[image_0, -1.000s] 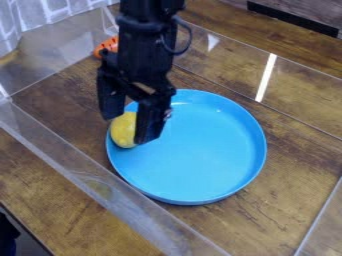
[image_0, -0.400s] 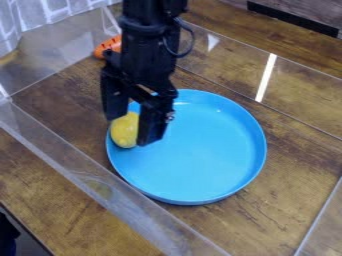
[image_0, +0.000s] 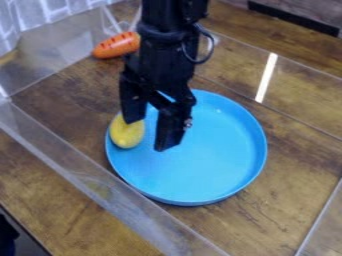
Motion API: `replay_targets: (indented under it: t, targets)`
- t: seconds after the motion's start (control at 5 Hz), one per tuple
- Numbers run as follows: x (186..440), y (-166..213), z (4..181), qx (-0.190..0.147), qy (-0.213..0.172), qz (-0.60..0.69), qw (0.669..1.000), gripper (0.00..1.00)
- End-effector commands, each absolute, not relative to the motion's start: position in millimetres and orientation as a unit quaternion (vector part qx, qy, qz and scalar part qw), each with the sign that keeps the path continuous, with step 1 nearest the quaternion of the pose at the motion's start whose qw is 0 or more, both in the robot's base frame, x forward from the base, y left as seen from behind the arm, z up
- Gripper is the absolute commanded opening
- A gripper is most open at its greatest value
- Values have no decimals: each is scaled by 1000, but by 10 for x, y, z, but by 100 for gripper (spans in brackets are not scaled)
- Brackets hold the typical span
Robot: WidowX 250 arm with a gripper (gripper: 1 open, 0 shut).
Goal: Remove the lemon from the blue tray and put it on the table
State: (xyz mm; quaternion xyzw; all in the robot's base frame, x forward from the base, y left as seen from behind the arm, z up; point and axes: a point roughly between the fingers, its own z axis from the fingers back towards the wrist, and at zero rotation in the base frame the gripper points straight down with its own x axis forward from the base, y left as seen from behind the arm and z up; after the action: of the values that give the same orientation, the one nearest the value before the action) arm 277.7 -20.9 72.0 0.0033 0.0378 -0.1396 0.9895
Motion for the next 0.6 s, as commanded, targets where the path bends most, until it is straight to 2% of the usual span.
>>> replay_targets:
  t: [0.0,0.4]
  targets:
    - [2776,-226,757,8,17,-172,985,100]
    - [2873,-151,734,9,7,-194,981,100]
